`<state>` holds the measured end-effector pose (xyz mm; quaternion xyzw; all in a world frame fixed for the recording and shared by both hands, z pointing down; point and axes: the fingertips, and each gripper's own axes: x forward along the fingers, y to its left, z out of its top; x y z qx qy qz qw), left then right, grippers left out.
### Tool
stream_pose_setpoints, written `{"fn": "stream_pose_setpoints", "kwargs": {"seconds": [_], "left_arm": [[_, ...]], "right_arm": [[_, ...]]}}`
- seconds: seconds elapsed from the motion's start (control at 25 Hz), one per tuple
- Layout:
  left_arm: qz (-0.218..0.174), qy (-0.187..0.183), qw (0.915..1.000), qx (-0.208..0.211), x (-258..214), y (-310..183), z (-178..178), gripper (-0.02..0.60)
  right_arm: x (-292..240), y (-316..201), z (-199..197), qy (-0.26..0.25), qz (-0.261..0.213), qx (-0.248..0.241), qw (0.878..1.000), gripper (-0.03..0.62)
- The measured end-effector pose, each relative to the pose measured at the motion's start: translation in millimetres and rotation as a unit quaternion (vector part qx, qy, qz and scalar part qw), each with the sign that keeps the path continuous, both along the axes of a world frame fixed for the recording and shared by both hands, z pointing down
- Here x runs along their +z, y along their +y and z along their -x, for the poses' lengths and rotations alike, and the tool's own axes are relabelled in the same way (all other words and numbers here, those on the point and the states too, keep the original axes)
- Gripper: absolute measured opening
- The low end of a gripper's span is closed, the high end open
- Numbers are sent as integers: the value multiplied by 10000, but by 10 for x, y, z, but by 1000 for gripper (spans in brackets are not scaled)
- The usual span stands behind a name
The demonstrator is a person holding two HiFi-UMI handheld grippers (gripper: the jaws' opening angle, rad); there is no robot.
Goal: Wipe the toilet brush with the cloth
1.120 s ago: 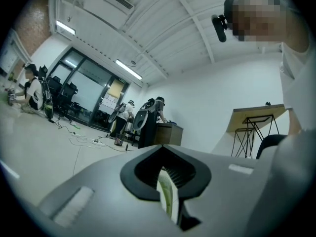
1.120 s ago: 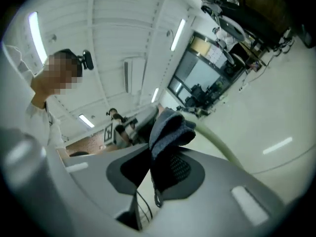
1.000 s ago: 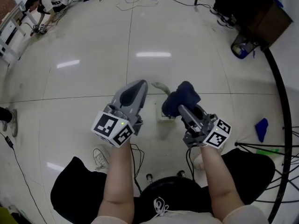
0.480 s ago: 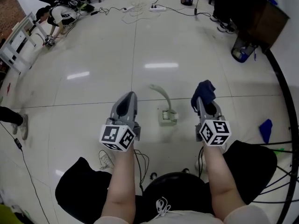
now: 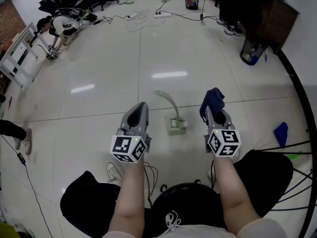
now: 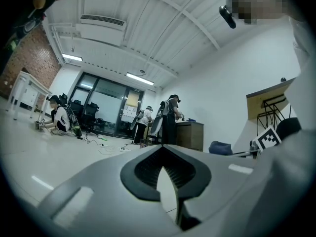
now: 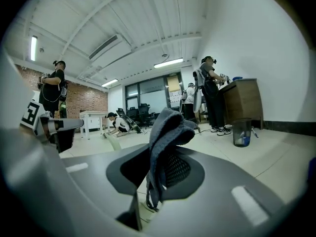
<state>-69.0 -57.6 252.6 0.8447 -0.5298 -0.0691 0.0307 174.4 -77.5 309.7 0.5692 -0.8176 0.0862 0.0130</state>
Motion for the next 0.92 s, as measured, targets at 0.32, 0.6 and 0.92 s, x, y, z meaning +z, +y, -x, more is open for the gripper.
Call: {"fn": "stream_pose_setpoints", "kwargs": {"seconds": [0.32,0.6,0.92], "left_arm": [[112,-65,9999,89,93,59,-10,6],[80,-158,9997,178,125,69,-72,6],[144,-482,9985,215,222,76,-158,6]], "right_arm": [[-93,111,179,298,-180,-70,9994,66],[-51,158,258,754,-235,-91,9968,66],[0,197,394,1082,-312,-217,9934,66]]}}
